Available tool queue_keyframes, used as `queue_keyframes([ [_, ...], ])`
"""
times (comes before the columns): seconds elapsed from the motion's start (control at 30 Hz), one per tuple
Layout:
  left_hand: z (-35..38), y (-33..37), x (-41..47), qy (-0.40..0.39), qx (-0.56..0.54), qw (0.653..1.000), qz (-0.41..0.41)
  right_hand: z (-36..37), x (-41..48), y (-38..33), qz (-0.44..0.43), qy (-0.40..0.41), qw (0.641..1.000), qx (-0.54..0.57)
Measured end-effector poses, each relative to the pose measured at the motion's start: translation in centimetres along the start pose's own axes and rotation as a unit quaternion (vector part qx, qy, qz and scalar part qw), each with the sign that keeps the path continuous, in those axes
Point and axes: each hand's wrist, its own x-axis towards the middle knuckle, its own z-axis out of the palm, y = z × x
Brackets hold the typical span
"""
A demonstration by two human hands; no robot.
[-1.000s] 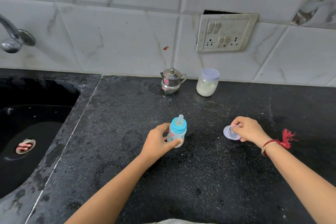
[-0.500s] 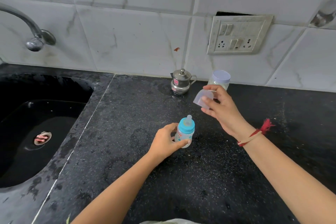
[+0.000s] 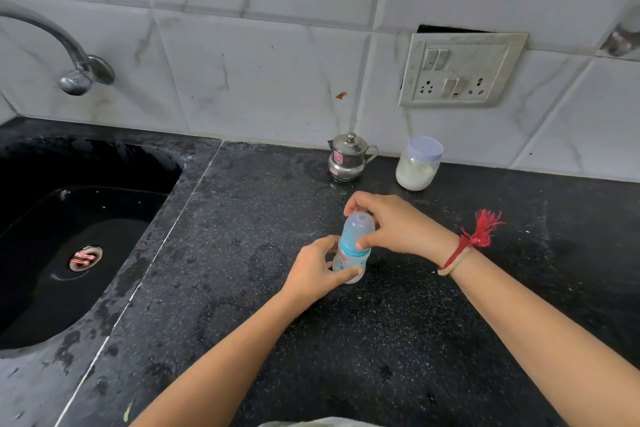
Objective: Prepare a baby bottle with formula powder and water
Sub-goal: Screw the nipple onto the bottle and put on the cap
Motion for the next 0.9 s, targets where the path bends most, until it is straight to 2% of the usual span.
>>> queue_keyframes([
  [0.17,0.1,-0.1,0.0,0.0,-0.003,1.0,0.008,0.0,0.4,-0.9,0.014,-0.033,0.993,-0.114],
  [0.6,0.3,-0.6,0.1,-0.002,-0.006,1.0,0.008,0.7,1.5,-1.6,0.018,0.017,0.983,-0.184],
  [0.73,0.1,-0.3,0.1,-0.01,-0.004,1.0,0.007,1.5,2.0,-1.8,0.038,0.006,0.978,-0.204],
  [0.9,-0.4,-0.1,0.2,-0.03,0.002,1.0,0.004,2.6,1.3,-1.9,0.066,0.04,0.976,-0.206],
])
